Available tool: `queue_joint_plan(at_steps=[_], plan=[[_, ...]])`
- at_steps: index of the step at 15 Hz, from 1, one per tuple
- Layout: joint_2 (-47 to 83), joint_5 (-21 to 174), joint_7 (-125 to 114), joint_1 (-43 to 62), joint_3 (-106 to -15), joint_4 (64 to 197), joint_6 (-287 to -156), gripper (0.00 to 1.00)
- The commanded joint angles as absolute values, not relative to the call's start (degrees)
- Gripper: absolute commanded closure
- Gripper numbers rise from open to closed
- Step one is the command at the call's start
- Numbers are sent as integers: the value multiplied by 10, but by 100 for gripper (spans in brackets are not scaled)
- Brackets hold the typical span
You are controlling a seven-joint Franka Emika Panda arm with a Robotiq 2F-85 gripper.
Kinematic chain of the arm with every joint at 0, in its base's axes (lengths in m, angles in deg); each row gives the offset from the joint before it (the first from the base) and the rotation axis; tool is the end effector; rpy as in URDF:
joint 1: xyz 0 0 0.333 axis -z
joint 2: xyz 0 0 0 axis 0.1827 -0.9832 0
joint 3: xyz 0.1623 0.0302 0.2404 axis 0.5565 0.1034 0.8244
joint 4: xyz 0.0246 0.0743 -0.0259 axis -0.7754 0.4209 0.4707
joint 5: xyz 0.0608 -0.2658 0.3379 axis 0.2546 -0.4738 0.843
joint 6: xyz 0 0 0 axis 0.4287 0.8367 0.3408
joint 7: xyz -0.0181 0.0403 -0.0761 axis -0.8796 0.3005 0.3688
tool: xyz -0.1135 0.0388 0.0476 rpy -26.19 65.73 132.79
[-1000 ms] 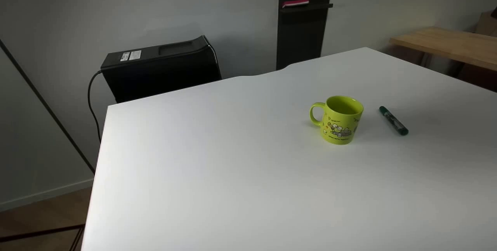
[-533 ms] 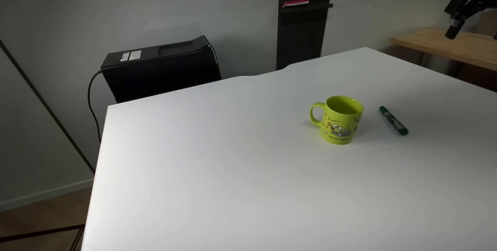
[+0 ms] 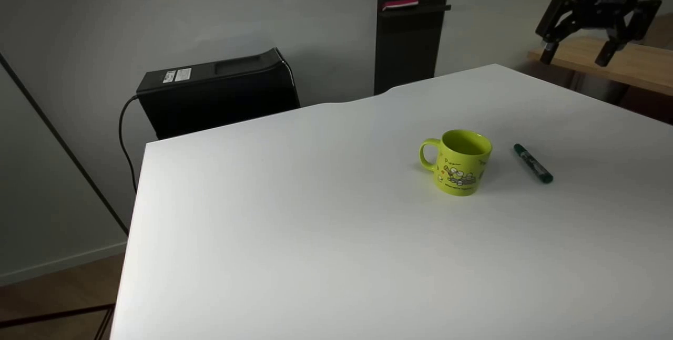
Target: Pick up the marker and put it in the mug
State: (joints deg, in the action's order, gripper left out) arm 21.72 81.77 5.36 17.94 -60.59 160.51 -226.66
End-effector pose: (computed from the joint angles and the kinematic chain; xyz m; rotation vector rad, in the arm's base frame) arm 0.5892 -0.1223 0.2336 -3.0292 0.7779 -0.1265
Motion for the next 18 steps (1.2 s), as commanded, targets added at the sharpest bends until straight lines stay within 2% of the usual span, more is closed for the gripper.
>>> queue_joint_plan(at_steps=[1,18], plan=[[188,818,72,156,-613,1564,-2247,0],[135,821,53,147,-625,1568,-2262,0]])
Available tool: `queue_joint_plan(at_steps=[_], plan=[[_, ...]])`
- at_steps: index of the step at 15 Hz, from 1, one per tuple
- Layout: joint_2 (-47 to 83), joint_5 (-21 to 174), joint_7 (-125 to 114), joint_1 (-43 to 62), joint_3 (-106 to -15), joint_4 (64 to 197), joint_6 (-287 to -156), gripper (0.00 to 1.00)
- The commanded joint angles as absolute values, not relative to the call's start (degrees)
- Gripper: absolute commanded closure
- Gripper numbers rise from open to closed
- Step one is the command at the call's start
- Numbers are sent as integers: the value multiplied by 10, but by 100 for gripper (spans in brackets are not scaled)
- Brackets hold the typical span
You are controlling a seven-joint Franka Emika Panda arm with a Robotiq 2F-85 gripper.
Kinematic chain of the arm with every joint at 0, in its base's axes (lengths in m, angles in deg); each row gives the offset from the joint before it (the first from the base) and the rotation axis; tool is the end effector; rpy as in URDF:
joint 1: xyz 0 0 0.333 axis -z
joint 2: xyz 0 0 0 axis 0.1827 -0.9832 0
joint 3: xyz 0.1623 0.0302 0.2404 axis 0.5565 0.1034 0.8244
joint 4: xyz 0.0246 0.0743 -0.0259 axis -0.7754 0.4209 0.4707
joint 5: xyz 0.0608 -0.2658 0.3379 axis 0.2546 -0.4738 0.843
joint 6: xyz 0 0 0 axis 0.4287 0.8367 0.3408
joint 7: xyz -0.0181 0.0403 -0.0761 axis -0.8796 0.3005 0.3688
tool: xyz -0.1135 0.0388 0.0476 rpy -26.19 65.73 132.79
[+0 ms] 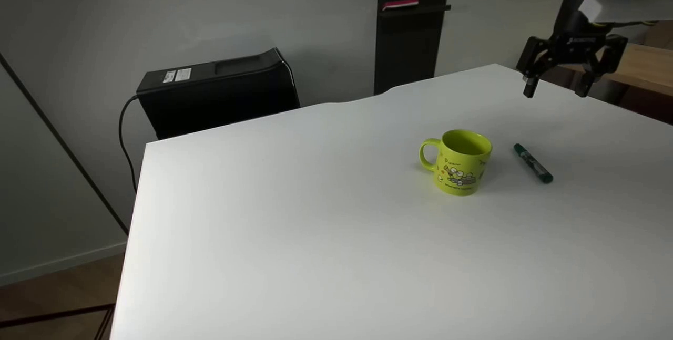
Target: Pick up the marker and put it in the mug
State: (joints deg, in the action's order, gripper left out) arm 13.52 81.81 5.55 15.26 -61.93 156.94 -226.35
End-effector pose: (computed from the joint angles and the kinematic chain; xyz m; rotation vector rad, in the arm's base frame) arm 0.5966 -0.1105 0.1747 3.0411 -0.7445 -0.0050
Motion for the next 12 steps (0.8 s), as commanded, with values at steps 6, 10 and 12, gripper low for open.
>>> queue_joint_plan(at_steps=[6,10,12], plan=[[135,821,53,147,-625,1567,-2260,0],[127,811,60,144,-630,1570,-2265,0],[120,809,61,144,-631,1576,-2266,0]])
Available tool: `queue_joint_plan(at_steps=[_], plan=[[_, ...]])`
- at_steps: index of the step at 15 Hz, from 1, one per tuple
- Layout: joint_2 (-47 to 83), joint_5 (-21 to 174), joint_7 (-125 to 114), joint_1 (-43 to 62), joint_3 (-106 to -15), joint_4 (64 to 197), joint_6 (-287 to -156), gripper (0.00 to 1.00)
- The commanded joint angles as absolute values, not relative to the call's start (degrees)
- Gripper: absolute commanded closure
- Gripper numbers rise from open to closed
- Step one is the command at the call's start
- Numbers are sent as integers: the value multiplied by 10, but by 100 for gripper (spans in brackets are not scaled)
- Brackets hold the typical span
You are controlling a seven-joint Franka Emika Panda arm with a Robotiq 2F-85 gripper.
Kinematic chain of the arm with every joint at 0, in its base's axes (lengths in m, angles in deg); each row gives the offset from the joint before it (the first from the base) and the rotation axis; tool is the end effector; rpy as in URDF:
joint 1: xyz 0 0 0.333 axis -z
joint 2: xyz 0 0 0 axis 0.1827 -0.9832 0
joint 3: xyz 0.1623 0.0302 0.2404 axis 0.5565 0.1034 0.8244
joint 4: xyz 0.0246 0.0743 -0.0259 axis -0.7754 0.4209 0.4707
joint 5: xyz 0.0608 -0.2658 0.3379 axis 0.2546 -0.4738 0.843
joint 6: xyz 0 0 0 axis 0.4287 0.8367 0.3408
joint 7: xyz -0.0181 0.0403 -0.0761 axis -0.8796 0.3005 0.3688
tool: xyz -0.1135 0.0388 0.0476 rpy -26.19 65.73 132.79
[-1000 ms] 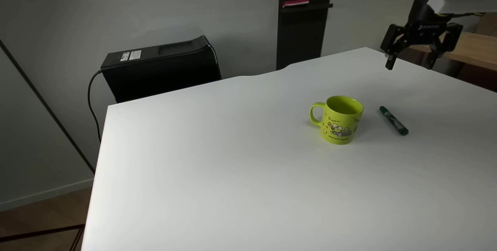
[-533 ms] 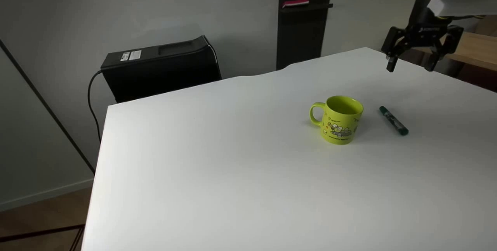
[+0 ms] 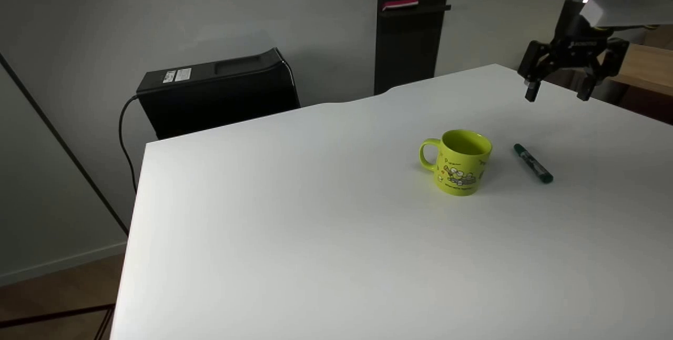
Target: Pick up the marker and put it in the mug
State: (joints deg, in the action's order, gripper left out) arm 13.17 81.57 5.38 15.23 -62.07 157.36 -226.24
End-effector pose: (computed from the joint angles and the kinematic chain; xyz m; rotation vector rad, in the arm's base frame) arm 0.5922 -0.1112 0.1679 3.0376 -0.7369 -0.0286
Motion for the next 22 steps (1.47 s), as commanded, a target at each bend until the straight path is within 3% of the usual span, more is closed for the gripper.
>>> queue_joint_plan(at_steps=[1,22], plan=[[115,807,63,142,-632,1579,-2269,0],[39,816,57,132,-639,1632,-2439,0]])
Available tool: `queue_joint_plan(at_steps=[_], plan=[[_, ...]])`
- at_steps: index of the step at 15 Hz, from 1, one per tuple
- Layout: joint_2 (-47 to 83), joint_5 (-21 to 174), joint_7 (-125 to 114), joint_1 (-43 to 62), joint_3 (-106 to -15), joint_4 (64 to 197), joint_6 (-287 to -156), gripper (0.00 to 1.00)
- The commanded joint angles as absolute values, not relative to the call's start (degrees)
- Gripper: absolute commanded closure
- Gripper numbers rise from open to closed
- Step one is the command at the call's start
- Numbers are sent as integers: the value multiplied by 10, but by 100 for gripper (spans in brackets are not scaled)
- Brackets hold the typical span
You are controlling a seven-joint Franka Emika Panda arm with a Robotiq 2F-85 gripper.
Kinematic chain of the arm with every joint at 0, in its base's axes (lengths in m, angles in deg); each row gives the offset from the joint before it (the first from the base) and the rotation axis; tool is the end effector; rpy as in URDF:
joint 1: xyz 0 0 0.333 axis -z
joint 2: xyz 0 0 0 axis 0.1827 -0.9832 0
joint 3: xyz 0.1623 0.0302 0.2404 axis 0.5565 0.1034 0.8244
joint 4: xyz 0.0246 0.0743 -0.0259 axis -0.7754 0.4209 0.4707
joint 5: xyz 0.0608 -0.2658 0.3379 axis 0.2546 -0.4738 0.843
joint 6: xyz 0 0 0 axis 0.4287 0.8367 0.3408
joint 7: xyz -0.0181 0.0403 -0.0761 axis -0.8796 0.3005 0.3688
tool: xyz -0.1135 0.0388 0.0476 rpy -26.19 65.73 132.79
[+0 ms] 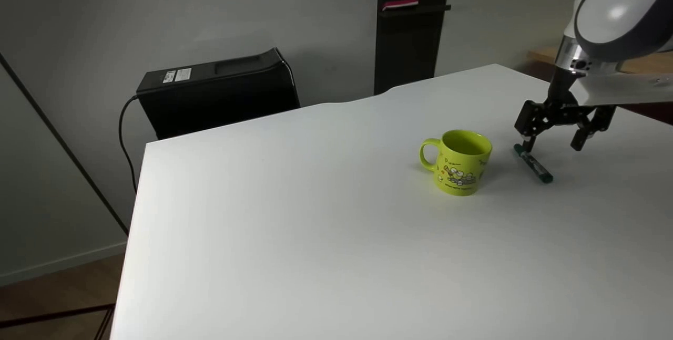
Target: Pick up the marker and put it in the mug
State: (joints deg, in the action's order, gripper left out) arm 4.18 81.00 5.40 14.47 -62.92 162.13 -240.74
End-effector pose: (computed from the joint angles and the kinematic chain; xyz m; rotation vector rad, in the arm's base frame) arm 0.5539 -0.1110 0.0669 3.0104 -0.7119 -0.0035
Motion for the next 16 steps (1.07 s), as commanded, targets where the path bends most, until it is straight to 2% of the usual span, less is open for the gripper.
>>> queue_joint_plan(at_steps=[1,16], plan=[[38,816,56,131,-639,1635,-2448,0],[18,844,40,134,-625,1651,-2508,0]])
